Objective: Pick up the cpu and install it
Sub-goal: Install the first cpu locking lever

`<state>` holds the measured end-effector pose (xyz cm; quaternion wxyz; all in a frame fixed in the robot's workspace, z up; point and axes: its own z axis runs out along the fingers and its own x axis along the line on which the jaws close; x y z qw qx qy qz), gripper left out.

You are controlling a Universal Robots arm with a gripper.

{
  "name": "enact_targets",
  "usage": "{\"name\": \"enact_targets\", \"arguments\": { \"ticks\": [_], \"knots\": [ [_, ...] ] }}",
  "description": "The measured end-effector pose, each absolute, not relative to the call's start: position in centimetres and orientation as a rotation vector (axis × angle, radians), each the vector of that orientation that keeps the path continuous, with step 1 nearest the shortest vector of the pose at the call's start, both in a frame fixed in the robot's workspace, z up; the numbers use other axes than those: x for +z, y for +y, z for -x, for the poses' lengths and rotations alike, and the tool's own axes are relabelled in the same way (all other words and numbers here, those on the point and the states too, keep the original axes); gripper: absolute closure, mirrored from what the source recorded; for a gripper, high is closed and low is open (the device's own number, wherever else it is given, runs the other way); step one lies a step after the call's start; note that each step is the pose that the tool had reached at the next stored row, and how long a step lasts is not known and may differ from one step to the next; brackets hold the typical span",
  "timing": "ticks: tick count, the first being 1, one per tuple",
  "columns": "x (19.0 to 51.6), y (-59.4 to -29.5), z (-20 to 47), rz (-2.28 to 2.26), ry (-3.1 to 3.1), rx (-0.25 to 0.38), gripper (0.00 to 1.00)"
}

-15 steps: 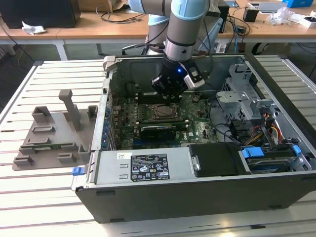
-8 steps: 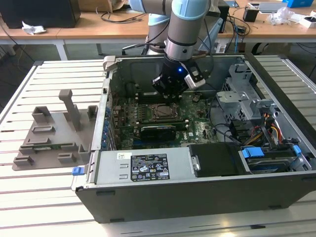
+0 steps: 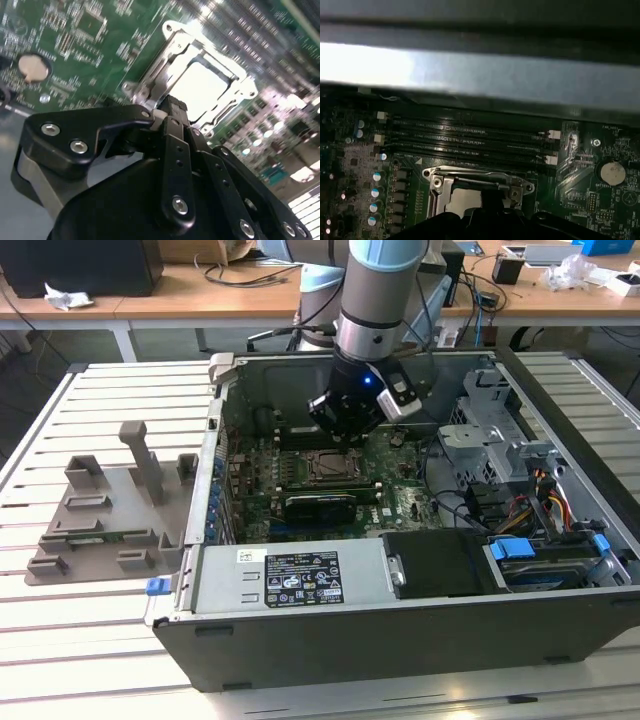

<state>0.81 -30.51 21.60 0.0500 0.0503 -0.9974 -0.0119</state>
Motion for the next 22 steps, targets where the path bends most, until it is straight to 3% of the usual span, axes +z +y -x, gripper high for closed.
{"name": "enact_targets", "arguments": {
  "ticks": [11,22],
  "knots": [
    [26.1,-31.1,-0.8,-0.153,-3.038,-0.028,0.89],
    [26.3,-32.0,-0.8,-0.153,-3.038,-0.029,0.89]
  ]
}}
